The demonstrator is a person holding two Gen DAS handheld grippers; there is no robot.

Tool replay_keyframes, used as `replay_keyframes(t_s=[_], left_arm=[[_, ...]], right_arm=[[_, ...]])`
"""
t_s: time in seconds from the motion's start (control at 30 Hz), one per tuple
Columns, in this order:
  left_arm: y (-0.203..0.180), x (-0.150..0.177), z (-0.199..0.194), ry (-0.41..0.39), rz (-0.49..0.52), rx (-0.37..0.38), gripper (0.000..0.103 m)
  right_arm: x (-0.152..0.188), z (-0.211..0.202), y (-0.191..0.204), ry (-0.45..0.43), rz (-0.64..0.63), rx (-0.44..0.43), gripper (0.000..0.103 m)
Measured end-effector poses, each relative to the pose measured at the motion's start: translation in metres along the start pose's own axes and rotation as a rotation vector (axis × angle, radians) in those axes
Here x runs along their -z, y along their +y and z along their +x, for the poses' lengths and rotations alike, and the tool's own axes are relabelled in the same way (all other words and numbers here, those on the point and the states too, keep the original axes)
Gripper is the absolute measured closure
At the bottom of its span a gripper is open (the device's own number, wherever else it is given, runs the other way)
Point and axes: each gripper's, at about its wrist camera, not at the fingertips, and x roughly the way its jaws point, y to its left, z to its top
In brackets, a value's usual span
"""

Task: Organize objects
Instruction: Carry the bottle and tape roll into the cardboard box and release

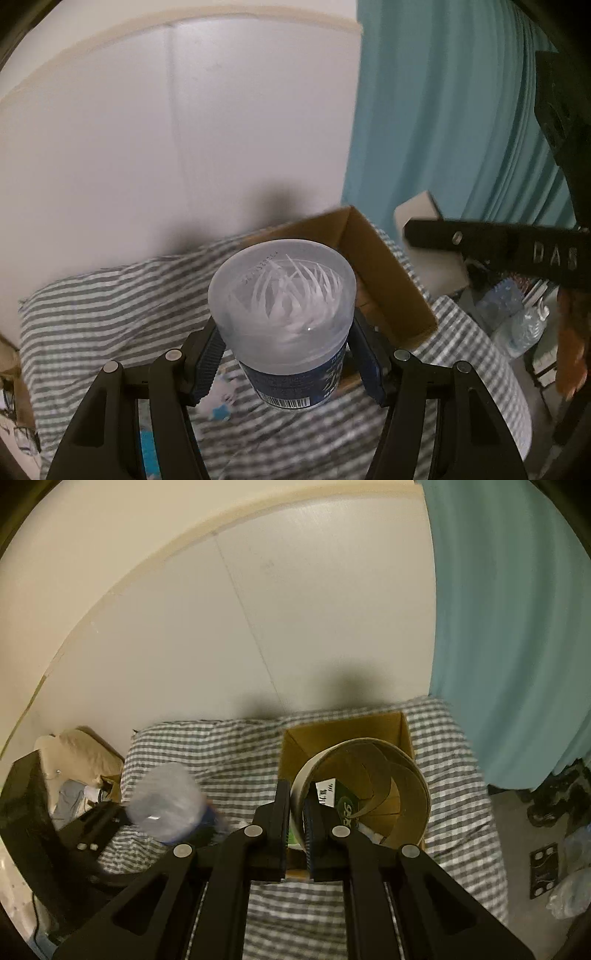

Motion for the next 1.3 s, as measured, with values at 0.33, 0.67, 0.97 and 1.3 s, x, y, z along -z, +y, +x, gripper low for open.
replay_keyframes(t_s=[0.33, 0.67, 0.97, 1.3], left_arm=[[-0.012, -0.023, 0.081, -0.014, 0.084, -0.020, 0.038], [0.005, -0.032, 0.075, -0.018, 0.003, 0.004, 0.005], [0.026, -0.027, -0.010, -0.070, 0.049, -0.126, 0.002], [0.094, 0.016, -0.133, -0.173, 0.034, -0.188, 0.000]], right_arm=[[0.028, 0.065, -0.060, 0.082, 0.092, -0.071, 0.095], [0.016, 0.045, -0.071, 0.040, 0.111, -0.031, 0.049], [0.016, -0.012, -0.045, 0.003, 0.081, 0.053, 0.042], [0.008, -0.109, 0.063, -0.137, 0.012, 0.014, 0.022]])
